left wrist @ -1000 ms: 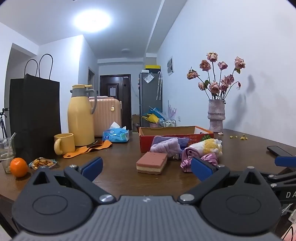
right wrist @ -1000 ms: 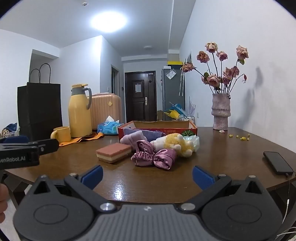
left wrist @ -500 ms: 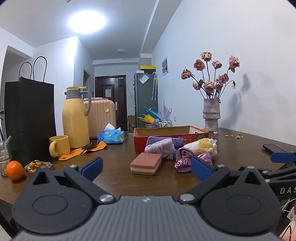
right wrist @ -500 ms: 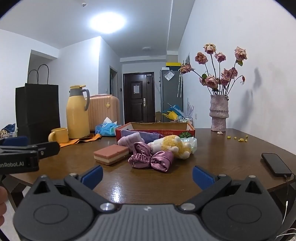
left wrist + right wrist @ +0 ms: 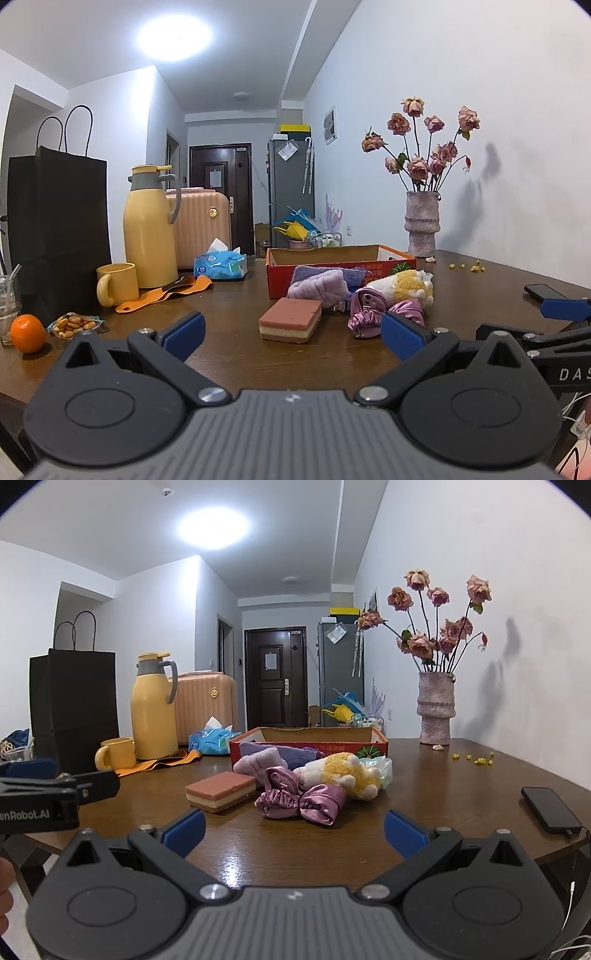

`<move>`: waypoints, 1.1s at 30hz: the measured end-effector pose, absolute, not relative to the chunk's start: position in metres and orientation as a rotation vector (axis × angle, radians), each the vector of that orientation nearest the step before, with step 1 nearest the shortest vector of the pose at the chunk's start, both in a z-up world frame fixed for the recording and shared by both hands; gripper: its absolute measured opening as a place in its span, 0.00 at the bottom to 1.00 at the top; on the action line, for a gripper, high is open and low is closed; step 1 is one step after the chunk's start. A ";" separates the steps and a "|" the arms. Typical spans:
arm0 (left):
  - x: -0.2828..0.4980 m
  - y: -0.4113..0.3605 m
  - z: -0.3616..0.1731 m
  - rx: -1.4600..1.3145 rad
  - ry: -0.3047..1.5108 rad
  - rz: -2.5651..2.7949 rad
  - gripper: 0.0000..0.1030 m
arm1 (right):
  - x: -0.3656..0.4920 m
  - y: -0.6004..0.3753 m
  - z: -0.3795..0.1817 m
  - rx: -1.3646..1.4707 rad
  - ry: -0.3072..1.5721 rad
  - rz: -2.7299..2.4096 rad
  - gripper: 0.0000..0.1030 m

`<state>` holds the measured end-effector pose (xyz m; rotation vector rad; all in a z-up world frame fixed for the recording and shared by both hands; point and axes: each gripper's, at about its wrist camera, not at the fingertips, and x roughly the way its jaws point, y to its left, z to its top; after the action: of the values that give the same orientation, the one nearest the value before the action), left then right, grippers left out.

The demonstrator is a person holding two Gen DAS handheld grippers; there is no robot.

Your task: Organize soft objects

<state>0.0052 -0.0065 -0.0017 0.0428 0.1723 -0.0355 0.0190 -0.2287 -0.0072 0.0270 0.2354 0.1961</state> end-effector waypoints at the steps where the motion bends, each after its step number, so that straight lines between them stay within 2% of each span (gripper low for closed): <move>1: 0.005 -0.008 -0.002 0.046 0.173 -0.039 1.00 | 0.019 -0.229 -0.007 0.028 0.235 0.194 1.00; 33: 0.006 -0.014 -0.007 0.041 0.182 -0.056 1.00 | 0.022 -0.229 -0.010 0.025 0.248 0.178 1.00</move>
<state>0.0056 -0.0136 -0.0068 0.0412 0.1825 -0.0560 0.0223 -0.2291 -0.0103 0.0250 0.2478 0.1776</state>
